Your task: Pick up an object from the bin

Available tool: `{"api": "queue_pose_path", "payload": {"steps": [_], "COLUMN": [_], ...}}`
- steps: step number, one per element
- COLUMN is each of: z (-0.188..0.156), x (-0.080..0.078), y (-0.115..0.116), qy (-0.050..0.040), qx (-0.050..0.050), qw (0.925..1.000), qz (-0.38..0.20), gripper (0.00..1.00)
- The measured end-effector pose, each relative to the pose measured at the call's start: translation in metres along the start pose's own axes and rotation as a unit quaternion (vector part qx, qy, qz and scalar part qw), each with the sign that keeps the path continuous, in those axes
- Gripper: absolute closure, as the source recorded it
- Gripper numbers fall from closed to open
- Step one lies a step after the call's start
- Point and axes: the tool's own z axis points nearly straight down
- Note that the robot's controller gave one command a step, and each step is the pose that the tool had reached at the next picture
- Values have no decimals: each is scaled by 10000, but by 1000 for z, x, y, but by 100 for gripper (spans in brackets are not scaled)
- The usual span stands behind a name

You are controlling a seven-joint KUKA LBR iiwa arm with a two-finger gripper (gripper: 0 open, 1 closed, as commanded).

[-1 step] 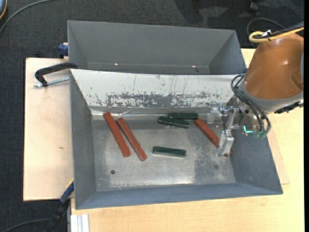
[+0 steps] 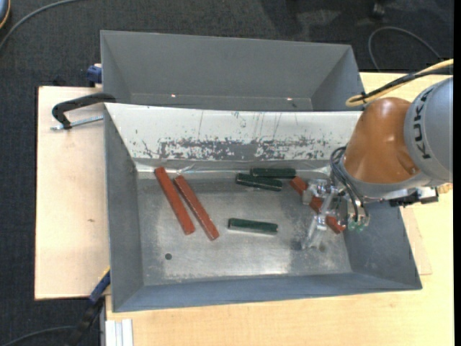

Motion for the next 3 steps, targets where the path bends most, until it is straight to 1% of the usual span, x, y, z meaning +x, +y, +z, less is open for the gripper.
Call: {"api": "queue_pose_path", "payload": {"steps": [1, 2, 3], "z": [6, 6, 6], "x": [11, 36, 35], "y": [20, 111, 107], "qy": [-17, -19, -25], "qx": [-5, -18, 1], "qw": [10000, 9980, 9982], "qz": [8, -628, -595], "gripper": [0, 0, 100]}}
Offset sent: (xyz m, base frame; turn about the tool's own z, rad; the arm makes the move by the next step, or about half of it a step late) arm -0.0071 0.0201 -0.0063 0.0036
